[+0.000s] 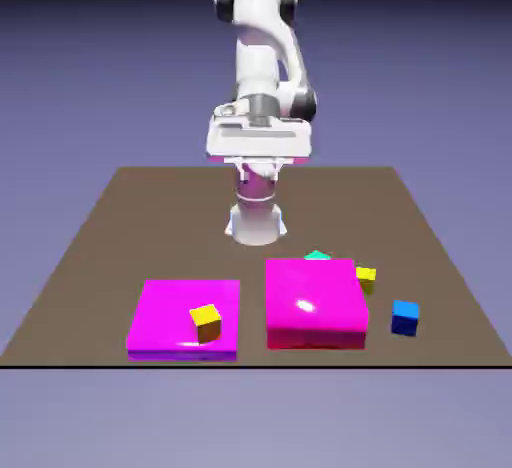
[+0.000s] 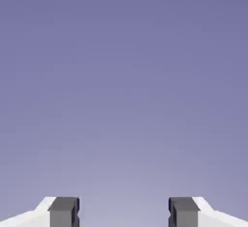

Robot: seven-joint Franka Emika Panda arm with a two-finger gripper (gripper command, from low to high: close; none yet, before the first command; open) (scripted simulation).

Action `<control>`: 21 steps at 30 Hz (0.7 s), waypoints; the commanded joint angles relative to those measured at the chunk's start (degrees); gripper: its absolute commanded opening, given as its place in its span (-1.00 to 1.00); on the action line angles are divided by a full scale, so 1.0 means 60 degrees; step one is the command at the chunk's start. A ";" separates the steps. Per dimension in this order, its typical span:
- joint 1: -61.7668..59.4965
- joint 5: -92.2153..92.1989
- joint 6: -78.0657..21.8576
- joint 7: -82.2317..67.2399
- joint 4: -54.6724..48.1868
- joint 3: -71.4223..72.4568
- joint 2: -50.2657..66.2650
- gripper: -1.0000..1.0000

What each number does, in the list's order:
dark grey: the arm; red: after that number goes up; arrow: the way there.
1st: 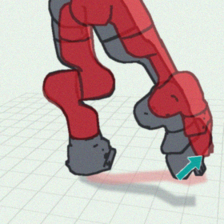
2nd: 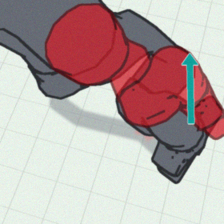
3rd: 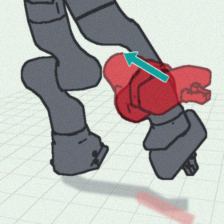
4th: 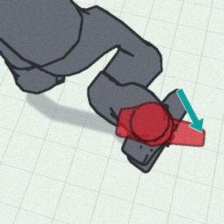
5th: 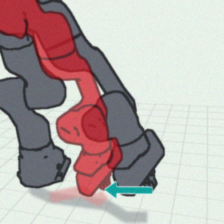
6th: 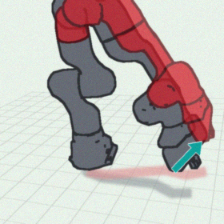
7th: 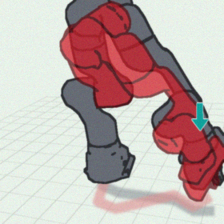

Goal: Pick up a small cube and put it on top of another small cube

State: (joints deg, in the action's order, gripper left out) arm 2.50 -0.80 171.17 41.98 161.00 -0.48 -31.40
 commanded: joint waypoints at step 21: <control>0.7268 -0.0618 -0.3979 0.6243 -0.0313 -0.1166 0.5263 0.00</control>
State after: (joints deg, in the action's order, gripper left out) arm 46.16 -4.50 147.29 79.44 159.12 -7.47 0.17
